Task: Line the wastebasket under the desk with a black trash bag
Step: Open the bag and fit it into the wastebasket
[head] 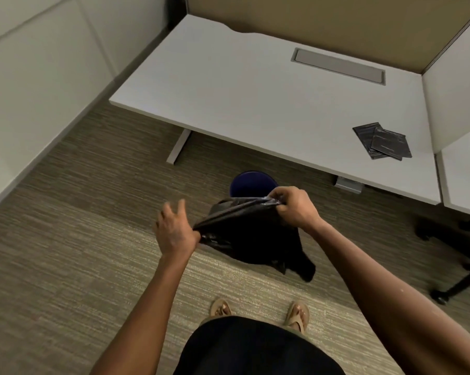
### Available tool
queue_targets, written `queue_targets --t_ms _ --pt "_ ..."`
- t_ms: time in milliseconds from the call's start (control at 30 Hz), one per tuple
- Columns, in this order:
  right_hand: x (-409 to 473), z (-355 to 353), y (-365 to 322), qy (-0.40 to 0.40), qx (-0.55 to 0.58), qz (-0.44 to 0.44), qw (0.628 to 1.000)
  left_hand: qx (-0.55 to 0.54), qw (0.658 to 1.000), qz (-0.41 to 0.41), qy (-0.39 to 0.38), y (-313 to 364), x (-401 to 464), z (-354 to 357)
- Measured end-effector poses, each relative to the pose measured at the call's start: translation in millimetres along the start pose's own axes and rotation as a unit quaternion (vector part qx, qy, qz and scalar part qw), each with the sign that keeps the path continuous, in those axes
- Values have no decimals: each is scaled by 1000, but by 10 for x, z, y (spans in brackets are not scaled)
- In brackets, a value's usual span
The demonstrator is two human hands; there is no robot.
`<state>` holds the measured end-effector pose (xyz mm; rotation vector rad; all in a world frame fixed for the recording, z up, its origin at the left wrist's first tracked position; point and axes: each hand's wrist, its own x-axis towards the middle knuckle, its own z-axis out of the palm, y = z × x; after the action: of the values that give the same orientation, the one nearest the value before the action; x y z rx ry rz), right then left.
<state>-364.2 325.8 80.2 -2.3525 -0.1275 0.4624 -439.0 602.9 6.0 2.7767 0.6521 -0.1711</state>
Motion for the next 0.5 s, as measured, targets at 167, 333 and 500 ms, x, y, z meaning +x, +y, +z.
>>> queue_targets --t_ms 167,333,500 --pt "40 19 -43 -101 78 -41 991 -505 723 -360 -305 -114 35 276" --pt "197 33 -32 -170 20 -10 985 -658 567 -343 -357 93 95 352" --pt "231 -5 8 31 106 -8 994 -697 594 -236 -324 312 347 204"
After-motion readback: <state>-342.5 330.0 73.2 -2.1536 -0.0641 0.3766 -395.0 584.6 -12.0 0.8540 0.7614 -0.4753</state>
